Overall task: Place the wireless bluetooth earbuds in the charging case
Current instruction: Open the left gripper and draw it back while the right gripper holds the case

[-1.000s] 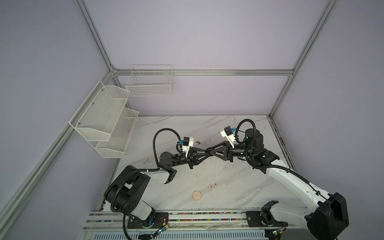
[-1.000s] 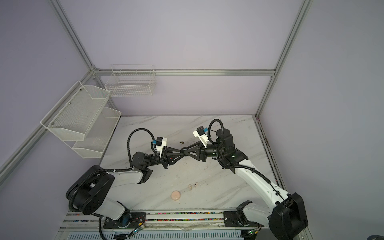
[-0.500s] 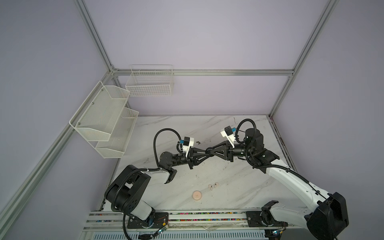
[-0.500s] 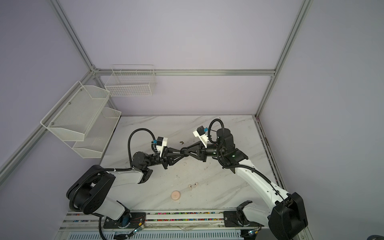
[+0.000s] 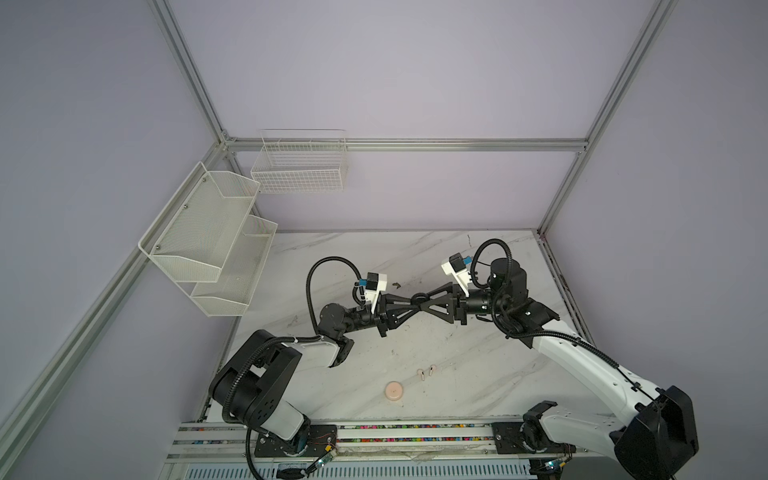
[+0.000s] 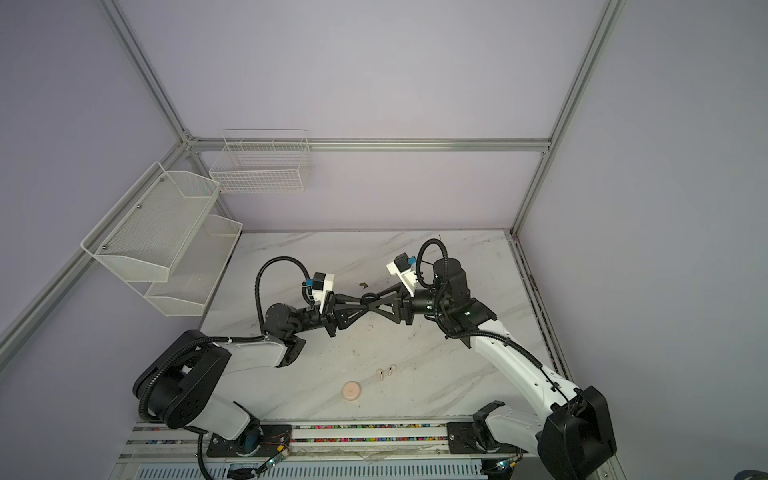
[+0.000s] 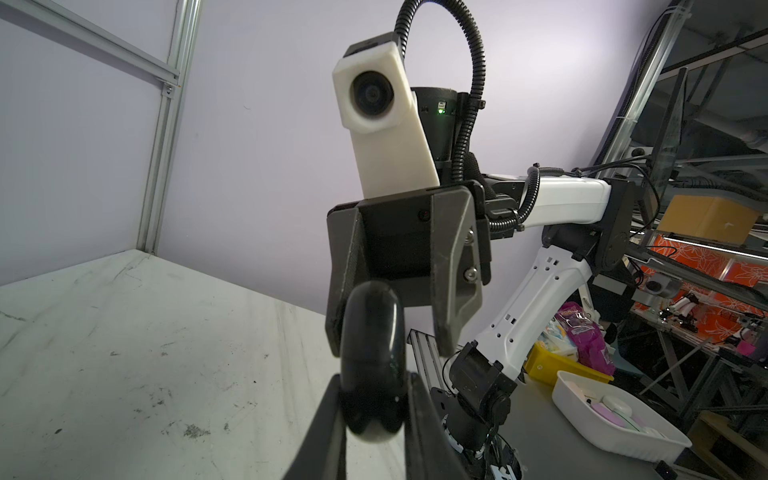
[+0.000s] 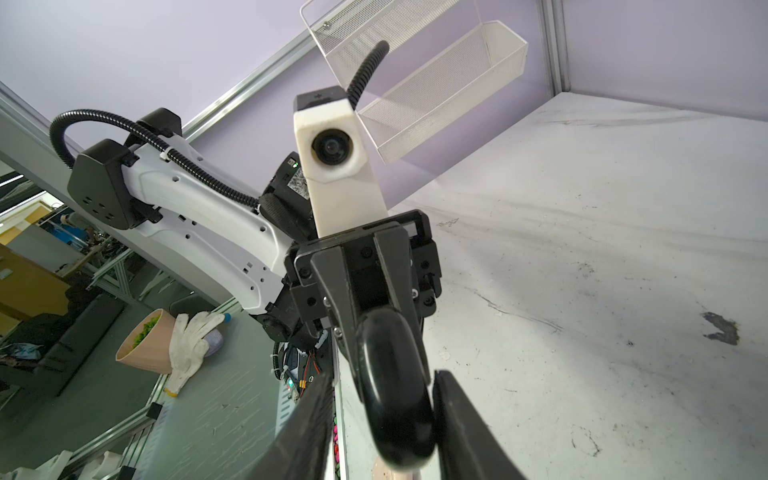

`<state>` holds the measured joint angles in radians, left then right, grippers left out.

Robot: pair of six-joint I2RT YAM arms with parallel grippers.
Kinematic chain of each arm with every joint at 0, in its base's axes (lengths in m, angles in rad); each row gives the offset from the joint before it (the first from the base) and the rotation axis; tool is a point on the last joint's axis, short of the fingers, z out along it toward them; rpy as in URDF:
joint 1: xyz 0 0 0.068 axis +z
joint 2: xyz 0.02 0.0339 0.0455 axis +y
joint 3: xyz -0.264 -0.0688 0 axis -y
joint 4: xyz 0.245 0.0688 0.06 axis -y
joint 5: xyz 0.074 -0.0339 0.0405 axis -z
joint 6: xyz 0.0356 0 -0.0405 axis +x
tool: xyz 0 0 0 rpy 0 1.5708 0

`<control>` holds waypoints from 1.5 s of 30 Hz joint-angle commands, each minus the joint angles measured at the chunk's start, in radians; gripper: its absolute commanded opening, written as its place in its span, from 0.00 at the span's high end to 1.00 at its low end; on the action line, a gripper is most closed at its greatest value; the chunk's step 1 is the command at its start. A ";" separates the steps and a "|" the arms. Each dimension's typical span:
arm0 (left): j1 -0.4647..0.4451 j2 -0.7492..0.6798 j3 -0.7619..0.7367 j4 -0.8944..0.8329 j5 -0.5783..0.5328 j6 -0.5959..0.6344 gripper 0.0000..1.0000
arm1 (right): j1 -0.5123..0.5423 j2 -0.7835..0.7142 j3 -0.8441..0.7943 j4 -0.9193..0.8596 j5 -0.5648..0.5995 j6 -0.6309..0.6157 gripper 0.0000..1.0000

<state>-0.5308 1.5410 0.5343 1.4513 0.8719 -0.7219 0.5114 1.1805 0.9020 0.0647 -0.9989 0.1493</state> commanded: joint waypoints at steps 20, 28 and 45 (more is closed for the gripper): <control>0.008 0.022 0.079 0.050 -0.030 -0.012 0.90 | 0.007 0.000 0.009 0.025 -0.025 -0.004 0.76; 0.015 0.008 0.027 0.050 -0.073 0.009 0.65 | 0.008 0.006 0.012 0.001 0.007 -0.011 0.80; 0.088 -0.113 -0.326 -0.120 -0.538 0.125 0.52 | 0.009 0.361 -0.005 0.051 0.260 0.086 0.84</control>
<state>-0.4515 1.4815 0.2321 1.3705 0.4511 -0.6575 0.5133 1.4960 0.8780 0.0750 -0.7937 0.2073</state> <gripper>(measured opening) 0.478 0.242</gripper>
